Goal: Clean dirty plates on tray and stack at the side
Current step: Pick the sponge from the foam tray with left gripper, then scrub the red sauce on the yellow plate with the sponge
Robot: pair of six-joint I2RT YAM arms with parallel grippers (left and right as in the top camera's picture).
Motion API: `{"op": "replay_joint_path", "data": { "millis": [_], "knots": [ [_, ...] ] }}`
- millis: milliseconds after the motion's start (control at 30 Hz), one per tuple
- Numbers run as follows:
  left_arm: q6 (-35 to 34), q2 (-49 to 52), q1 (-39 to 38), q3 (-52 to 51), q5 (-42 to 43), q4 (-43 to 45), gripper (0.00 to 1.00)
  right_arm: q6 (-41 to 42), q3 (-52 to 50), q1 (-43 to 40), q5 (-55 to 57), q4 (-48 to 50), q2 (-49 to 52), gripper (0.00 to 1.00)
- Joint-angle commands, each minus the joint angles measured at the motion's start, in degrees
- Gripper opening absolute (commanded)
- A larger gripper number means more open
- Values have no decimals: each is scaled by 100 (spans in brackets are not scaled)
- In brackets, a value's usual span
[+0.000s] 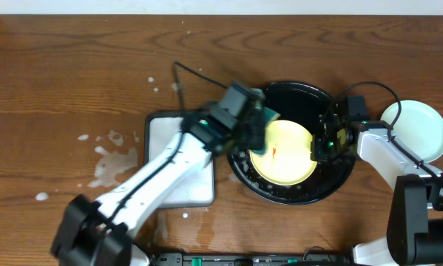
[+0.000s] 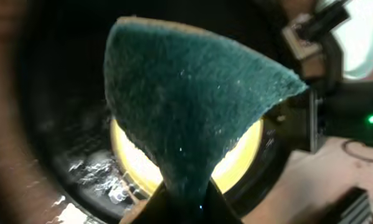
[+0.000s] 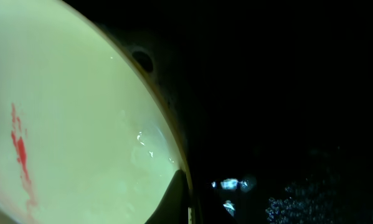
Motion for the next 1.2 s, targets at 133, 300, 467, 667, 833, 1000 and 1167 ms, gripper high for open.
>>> {"op": "replay_joint_path", "data": {
  "millis": [133,300,467,667,833,1000,1167],
  "knots": [
    [-800,1213,-490,74,101,570,8,-118,35,107,-173,-33,81,1],
    [-1001,1939,-656,74,579,1099,8,-120,33,111,-170,-63,81,1],
    [-1012,2288,-612,76,-345,581,8,-120,33,116,-173,-87,81,1],
    [-1121,2275,-577,162,-2892,-903,8,-120,33,116,-173,-105,81,1],
    [-1126,2275,-573,170,-3215,-1207,8,-120,35,116,-168,-122,81,1],
    [-1121,2277,-573,168,-1786,-369,8,-122,35,116,-166,-127,81,1],
    [-1331,2328,-616,166,304,994,8,-122,33,116,-153,-127,81,1]
  ]
}}
